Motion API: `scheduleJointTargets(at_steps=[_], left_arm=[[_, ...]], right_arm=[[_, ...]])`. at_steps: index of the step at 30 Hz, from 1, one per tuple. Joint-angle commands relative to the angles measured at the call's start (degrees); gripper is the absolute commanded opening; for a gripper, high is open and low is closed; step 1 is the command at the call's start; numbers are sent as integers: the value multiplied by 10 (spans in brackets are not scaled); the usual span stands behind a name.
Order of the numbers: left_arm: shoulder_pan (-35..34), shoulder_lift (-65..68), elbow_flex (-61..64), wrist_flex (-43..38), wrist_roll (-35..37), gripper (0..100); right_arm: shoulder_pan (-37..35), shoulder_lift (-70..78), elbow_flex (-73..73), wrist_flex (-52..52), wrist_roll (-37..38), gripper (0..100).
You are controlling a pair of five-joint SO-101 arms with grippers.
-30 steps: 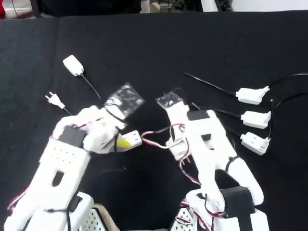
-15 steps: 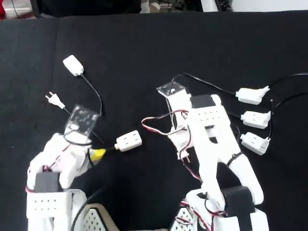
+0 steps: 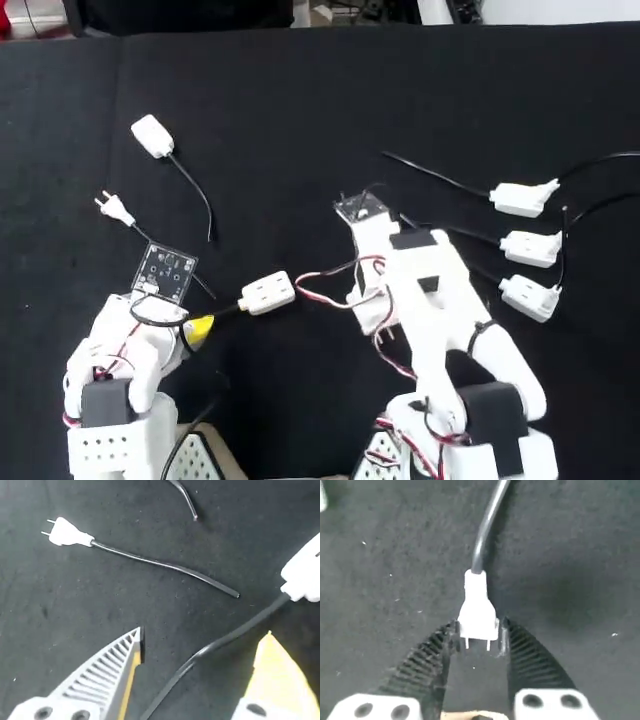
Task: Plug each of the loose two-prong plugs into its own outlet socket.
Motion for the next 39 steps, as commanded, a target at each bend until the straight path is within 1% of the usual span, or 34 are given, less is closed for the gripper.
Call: scheduleJointTargets(at_steps=[1, 3, 8, 10, 12, 16, 20, 22, 25, 29, 33, 37, 39], left_arm=[[-6, -4, -3, 4, 1, 354], [-6, -4, -3, 4, 1, 354], [-6, -4, -3, 6, 1, 354], [-6, -4, -3, 6, 0, 354], [-6, -4, -3, 6, 0, 354], [-6, -4, -1, 6, -1, 354], [-6, -4, 1, 7, -17, 354], [-6, -4, 1, 7, -17, 354], [-6, -4, 2, 7, -18, 354], [-6, -4, 2, 7, -18, 354], [-6, -4, 2, 7, -18, 354], [-6, -4, 2, 7, -18, 354], [-6, -4, 2, 7, -18, 354]], right_arm=[[4, 34, 14, -42, -4, 84], [4, 65, 7, -56, -3, 60], [4, 109, -37, -49, -4, 54], [-3, 116, -44, -40, -4, 37], [-22, 121, -44, -33, -10, 32], [-86, 121, -51, -25, -74, 22], [-126, 119, -76, 4, -95, 17], [-126, 117, -86, 12, -95, 11], [-106, 117, -95, 17, -91, 11], [-69, 104, -128, 60, -44, 15], [-20, 57, -174, 105, 0, 31], [23, -5, -202, 113, 75, 27], [29, -22, -205, 113, 113, 26]])
